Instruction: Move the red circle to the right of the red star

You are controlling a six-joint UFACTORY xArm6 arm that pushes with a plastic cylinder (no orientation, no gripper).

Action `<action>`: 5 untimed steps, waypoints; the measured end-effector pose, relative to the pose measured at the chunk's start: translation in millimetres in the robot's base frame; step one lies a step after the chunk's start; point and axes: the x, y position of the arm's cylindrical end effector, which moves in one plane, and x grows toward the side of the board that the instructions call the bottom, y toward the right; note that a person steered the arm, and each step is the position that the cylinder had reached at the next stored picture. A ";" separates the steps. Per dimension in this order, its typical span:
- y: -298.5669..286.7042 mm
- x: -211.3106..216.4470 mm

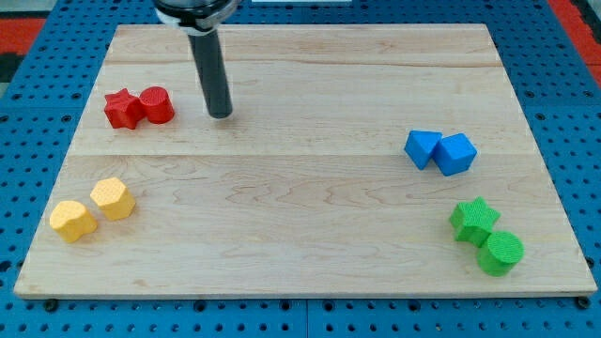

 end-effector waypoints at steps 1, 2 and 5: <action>22.0 0.0; 40.8 -0.1; 64.1 46.6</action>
